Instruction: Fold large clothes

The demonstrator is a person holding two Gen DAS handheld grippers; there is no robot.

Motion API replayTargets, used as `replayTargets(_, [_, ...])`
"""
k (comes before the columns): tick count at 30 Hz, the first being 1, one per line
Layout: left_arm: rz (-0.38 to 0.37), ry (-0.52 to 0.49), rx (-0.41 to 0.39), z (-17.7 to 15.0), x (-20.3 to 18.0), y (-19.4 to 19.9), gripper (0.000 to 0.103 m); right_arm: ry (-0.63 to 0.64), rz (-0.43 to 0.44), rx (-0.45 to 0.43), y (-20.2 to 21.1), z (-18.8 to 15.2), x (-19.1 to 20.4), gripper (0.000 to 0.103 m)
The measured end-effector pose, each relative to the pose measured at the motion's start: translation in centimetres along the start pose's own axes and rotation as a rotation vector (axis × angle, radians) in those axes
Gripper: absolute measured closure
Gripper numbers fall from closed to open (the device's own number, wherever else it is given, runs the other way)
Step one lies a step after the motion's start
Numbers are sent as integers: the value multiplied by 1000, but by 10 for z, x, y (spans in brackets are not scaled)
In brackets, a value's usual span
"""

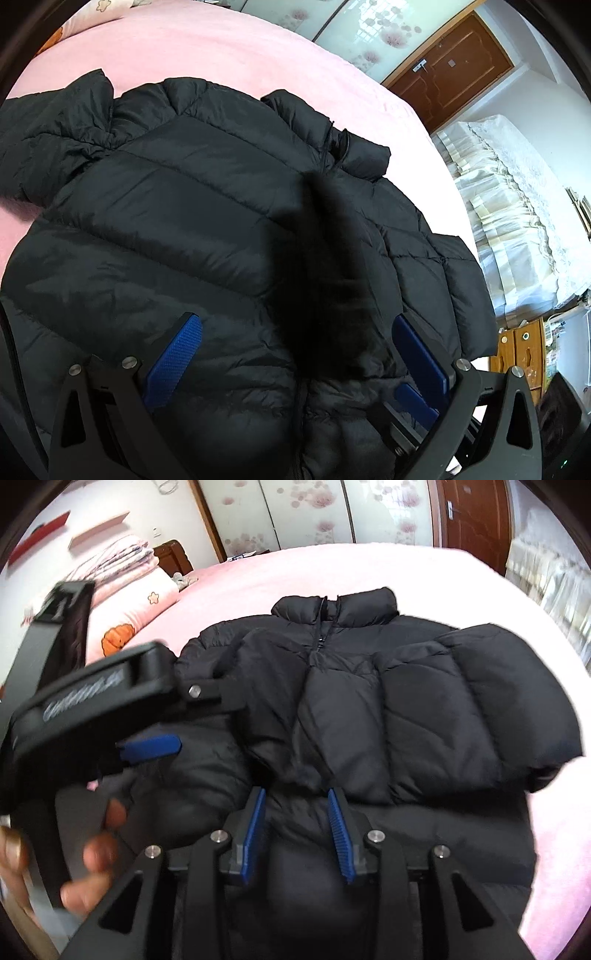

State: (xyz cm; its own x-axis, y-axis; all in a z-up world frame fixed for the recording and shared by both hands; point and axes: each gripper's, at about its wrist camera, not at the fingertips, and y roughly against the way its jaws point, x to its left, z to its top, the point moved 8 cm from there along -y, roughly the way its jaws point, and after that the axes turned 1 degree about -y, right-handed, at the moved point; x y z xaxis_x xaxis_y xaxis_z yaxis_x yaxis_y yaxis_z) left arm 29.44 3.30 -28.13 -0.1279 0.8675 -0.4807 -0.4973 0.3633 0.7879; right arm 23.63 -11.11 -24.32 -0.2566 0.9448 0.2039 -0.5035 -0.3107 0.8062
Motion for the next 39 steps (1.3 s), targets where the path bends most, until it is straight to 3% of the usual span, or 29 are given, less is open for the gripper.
replayTargets(8, [6,-55,15,5,-19,-14,4,17,-94,-59,47,-27,-32,68])
replayTargets(11, [-7,-67,42,6,-25,-26,32,-40,-152,-80,62,-34,-61,68])
replayTargets(13, [-13,-64,69,5,-27,-35,71,-102,-188,-89,67,-36,-89,68])
replayTargets(15, [-47,-50,94,6,-31,-42,93,-178,-194,-85,68,-38,-113,68])
replayTargets(20, [-61,-88,41,23,-56,-27,98,-345,-197,-98,63,-37,-172,68])
replayTargets(25, [-93,-153,-25,48,-94,3,98,-437,-165,-126,50,-24,-198,68])
replayTargets(29, [-112,-207,-70,67,-125,24,98,-422,-184,-132,34,-10,-197,68])
replayTargets(33, [-100,-253,-126,85,-145,47,98,-396,-293,-110,12,3,-198,68])
replayTargets(39, [-4,-271,-266,127,-133,75,98,-411,-358,-135,9,13,-209,68])
